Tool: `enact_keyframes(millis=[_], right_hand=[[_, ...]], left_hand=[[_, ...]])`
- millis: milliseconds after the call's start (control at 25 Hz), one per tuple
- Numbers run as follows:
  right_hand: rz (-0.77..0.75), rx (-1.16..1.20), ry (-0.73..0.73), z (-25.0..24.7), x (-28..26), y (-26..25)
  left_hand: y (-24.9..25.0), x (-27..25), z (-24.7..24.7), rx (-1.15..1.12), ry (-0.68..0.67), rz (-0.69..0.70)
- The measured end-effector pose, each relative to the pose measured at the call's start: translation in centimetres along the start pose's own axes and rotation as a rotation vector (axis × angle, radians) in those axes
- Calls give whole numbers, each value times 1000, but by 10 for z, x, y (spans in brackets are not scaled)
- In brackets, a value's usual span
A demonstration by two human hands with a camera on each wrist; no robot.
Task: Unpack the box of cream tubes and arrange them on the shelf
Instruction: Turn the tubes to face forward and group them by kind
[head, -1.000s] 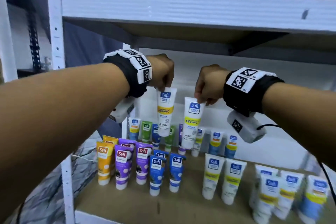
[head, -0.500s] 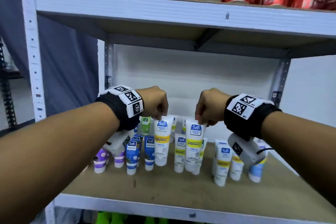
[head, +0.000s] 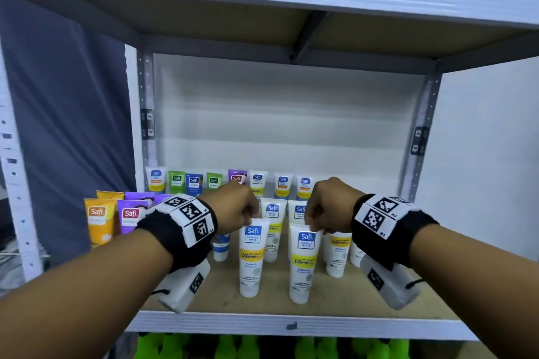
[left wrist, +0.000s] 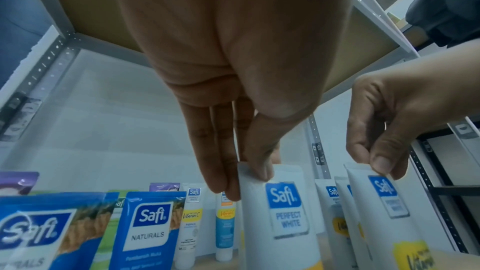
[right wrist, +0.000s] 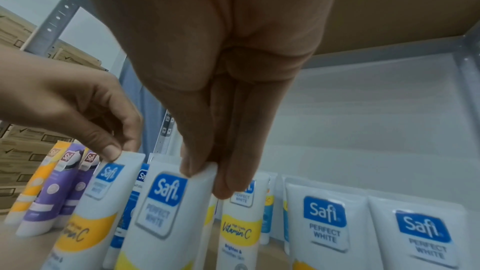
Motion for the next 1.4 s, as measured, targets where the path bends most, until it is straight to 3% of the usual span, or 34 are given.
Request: enact_keyframes(millis=[240,440,560,640,960,1400], right_hand=[[-8,87,108,8,-8,8],[110,389,347,37,-28,23],[188,578,356,72,-39,25],[205,546,361,91,-38,27],[196,507,411,113,-1,23],[253,403,406,121,46,16]], left_hand=[[-12,-2,10,-187,-3,-72],[-35,-15,53,-721,-90,-226],[-38,-23,82,-886,-64,-233],[-39,-29,94,-942,-16,-232],[-38,-43,112,-871,67,-206],[-58,-51,106,-809,61,-227]])
Point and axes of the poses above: each hand's wrist, its own x-axis towards the middle knuckle, its own z-axis out of the palm, y = z × x, the point moved 5 cm from there along x, towards the middle knuckle, and after that the axes turned 14 degrees about -z, right-handed, at the moved point
